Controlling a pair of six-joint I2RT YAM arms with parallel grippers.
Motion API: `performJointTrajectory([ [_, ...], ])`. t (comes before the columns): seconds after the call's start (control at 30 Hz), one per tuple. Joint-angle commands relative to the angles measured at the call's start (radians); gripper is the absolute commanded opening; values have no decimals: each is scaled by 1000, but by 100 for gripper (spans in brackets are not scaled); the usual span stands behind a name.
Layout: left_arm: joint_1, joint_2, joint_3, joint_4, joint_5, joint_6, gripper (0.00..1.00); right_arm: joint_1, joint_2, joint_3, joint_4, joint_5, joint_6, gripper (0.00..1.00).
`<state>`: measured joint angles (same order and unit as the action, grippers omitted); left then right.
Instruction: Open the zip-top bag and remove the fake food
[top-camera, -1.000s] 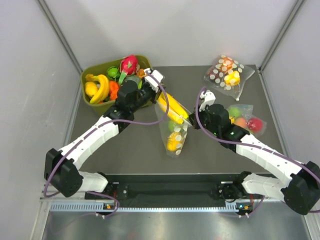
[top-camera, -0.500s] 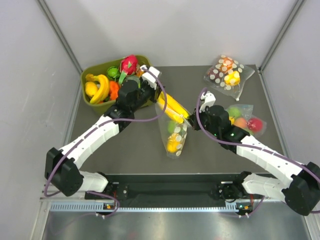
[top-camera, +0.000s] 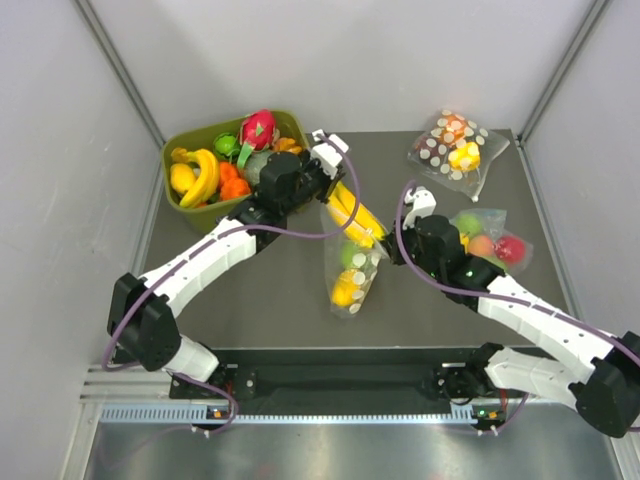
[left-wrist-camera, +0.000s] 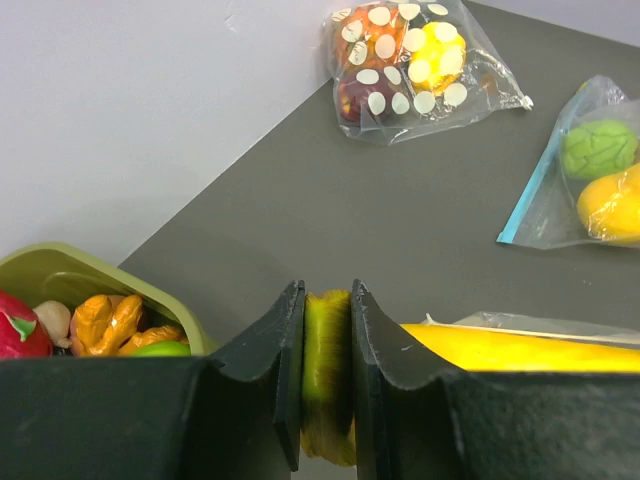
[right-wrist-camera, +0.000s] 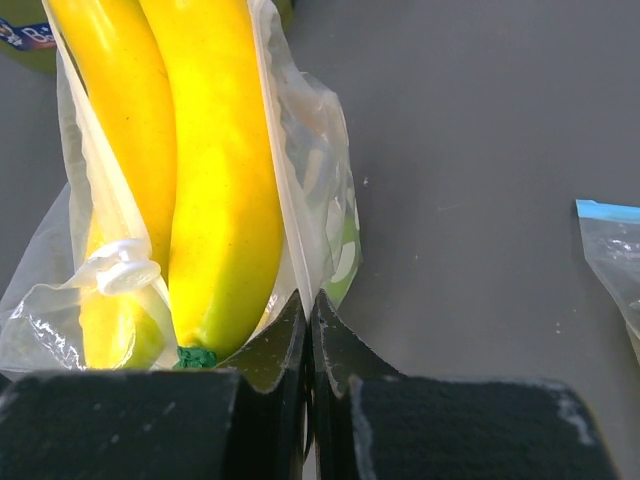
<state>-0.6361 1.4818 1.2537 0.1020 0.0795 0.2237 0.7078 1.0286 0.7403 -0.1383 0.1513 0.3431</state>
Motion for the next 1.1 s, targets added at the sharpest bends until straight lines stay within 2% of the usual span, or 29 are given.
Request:
performJointTrajectory([
  [0.0, 32, -32, 0, 77, -133, 178, 0, 18, -51, 37, -106, 54, -12, 0],
  [0.3, -46, -57, -71, 156, -248, 310, 0, 19, -55, 76, -119, 34, -4, 0],
  [0.37, -47, -49, -71, 172, -260, 295, 0, 19, -58, 79, -118, 18, -1, 0],
  [0.5, -65, -26, -62, 225, -404, 275, 0, 19, -73, 67, -112, -13, -4, 0],
  [0.73, -66, -23, -50, 324, -530, 135, 0, 22, -67, 21, -101, -71, -13, 0],
  [1.07, -70, -5, -30, 373, -613, 77, 0, 59, -75, -13, -99, -111, -32, 0],
])
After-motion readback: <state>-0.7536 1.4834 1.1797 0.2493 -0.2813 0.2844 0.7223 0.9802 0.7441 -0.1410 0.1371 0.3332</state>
